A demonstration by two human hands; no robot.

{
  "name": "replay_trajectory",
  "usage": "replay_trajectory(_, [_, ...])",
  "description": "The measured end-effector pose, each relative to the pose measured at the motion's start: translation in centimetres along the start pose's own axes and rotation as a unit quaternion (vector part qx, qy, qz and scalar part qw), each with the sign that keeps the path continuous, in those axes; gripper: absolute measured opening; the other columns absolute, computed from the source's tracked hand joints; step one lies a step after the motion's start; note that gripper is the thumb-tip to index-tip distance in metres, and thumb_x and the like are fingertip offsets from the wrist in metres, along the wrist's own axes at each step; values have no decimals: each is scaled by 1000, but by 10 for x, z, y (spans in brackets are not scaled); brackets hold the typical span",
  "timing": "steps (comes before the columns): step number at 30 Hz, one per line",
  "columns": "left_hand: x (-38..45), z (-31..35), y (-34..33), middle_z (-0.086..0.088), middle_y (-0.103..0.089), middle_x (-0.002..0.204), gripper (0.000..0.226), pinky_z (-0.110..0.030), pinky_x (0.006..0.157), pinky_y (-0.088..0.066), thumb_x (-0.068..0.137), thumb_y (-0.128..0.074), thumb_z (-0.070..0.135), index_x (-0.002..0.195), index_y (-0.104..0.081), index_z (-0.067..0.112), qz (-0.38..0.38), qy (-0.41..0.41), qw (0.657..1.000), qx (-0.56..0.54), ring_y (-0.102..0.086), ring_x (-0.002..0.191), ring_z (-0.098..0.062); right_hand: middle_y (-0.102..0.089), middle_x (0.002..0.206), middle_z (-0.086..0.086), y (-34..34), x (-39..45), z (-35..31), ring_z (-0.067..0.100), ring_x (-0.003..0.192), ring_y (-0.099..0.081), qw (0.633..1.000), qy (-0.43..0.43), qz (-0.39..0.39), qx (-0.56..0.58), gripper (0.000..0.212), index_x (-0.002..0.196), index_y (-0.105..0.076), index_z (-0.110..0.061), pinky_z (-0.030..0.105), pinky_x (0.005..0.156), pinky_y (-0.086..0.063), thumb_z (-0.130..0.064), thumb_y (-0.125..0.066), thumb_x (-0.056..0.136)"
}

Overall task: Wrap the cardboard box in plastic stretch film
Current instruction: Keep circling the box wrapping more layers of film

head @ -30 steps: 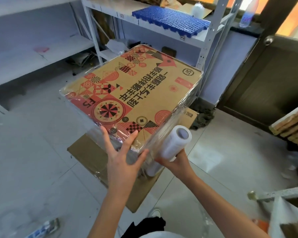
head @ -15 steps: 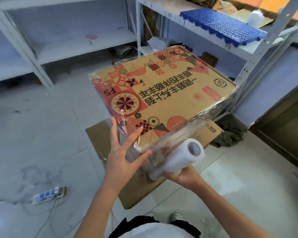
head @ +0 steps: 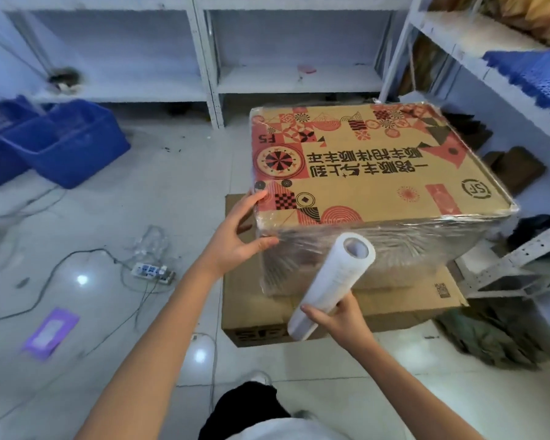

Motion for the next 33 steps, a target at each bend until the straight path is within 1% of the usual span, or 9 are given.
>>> replay_trajectory(3, [-2, 1, -2, 3, -43, 143, 75, -49, 105, -40, 66, -74, 57, 131, -37, 56, -4, 25, 1000, -7, -46, 129, -16, -60, 111, -7, 8, 1, -7, 0, 105, -56, 999, 26, -17, -16, 71, 122, -50, -16, 15, 81, -47, -44, -82, 66])
replay_trajectory(6, [-3, 2, -3, 5, -38, 147, 75, -51, 108, -35, 66, -77, 50, 129, -39, 57, 0, 42, 999, -33, -41, 133, -19, -54, 122, -2, 9, 3, -19, 4, 115, -51, 996, 68, -44, -31, 73, 131, -44, -12, 18, 93, -45, -28, -82, 70])
replay_trajectory(10, [-4, 3, -6, 11, -30, 152, 77, -48, 112, -30, 71, -76, 38, 132, -32, 58, 6, 48, 998, -30, -33, 138, -14, -62, 110, 8, 5, 3, -32, 26, 108, -58, 988, 109, -86, -68, 52, 112, -56, -10, 41, 94, -47, -20, -84, 69])
replay_trajectory(16, [-20, -24, -4, -9, -33, 150, 102, -49, 109, -34, 67, -71, 45, 148, -10, 37, 62, 127, 987, -73, -39, 134, -23, -69, 94, 5, 8, 14, -28, 17, 92, -66, 996, 51, -61, -45, 37, 92, -61, -20, 46, 82, -55, -13, -87, 65])
replay_trajectory(20, [-38, -51, -21, 0, -39, 147, 99, -46, 101, -44, 66, -68, 55, 149, -23, 25, 58, 184, 972, -135, -47, 127, -18, -68, 96, 8, 11, 17, -23, 20, 94, -65, 997, 43, -46, -39, 38, 94, -62, -17, 43, 82, -55, -12, -86, 65])
replay_trajectory(23, [-60, -91, -18, -1, -50, 137, 76, -42, 96, -49, 73, -65, 51, 139, -41, 22, 129, 238, 929, -252, -53, 119, -18, -69, 97, 6, 10, 18, -21, 16, 94, -65, 997, 46, -43, -52, 40, 99, -63, -12, 36, 79, -55, -15, -86, 66])
replay_trajectory(26, [-114, -168, -28, -16, -60, 121, 38, -42, 89, -51, 97, -50, 24, 128, -51, 3, 207, 430, 853, -211, -61, 102, -27, -70, 98, 1, 11, 19, -20, 10, 92, -66, 997, 35, -40, -47, 44, 103, -63, -11, 28, 76, -54, -19, -86, 66])
replay_trajectory(28, [-147, -203, -55, -22, -60, 119, 34, -42, 86, -51, 100, -40, 14, 128, -47, -5, 189, 537, 800, -191, -60, 101, -34, -69, 98, -2, 12, 20, -20, 7, 93, -65, 998, 27, -37, -44, 45, 104, -62, -13, 25, 76, -54, -19, -86, 66])
replay_trajectory(33, [-143, -225, -107, -22, -55, 129, 38, -38, 85, -46, 102, -35, 15, 133, -40, -6, 199, 544, 739, -344, -53, 119, -32, -70, 99, 1, 14, 23, -22, 11, 95, -66, 999, 17, -33, -35, 47, 105, -63, -13, 29, 79, -55, -17, -86, 66])
Point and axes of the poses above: each hand's wrist, its own x-axis towards the middle knuckle, its own y-axis out of the back of the hand, z = x × y, the point moved 10 cm from there along x, towards the middle knuckle
